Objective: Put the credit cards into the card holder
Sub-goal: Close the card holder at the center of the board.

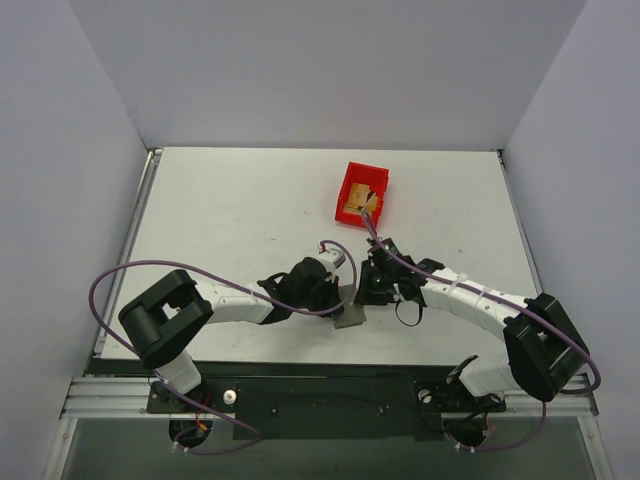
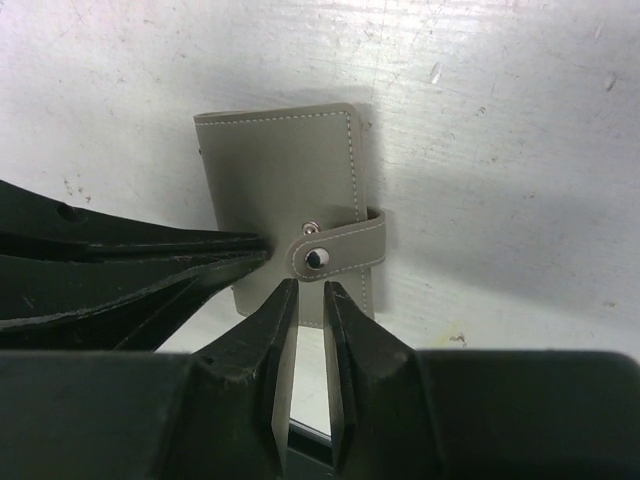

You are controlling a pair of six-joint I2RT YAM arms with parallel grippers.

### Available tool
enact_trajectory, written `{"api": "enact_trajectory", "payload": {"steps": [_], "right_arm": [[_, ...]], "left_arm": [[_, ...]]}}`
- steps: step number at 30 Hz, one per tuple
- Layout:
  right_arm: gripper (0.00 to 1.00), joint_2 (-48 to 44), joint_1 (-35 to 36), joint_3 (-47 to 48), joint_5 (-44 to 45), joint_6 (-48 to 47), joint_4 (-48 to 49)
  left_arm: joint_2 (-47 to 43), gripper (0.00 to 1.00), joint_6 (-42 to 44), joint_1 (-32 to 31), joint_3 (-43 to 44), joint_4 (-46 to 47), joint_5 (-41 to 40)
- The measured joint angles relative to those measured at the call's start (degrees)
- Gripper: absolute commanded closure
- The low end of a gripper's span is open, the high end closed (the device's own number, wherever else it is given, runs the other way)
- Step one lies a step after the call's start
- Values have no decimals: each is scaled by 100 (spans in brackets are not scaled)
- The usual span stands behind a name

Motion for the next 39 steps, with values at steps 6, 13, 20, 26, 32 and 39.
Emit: {"api": "enact_trajectory", "payload": {"steps": [6, 13, 20, 26, 32, 39], "right_arm": [[86, 28, -63, -11, -92, 68, 201], [86, 205, -131, -11, -201, 107, 332], [86, 337, -140, -11, -289, 109, 404], [86, 498, -142, -11, -358, 109, 476], [86, 557, -142, -11, -365, 109, 505], [86, 577, -142, -11, -387, 109, 555]], "left_arm": [[0, 100, 0, 0, 2, 0, 0], [0, 100, 0, 0, 2, -2, 0], [0, 100, 0, 0, 2, -2, -2], [0, 100, 0, 0, 0, -2, -2], [0, 100, 0, 4, 0, -2, 0], [0, 100, 0, 4, 2, -2, 0]]}}
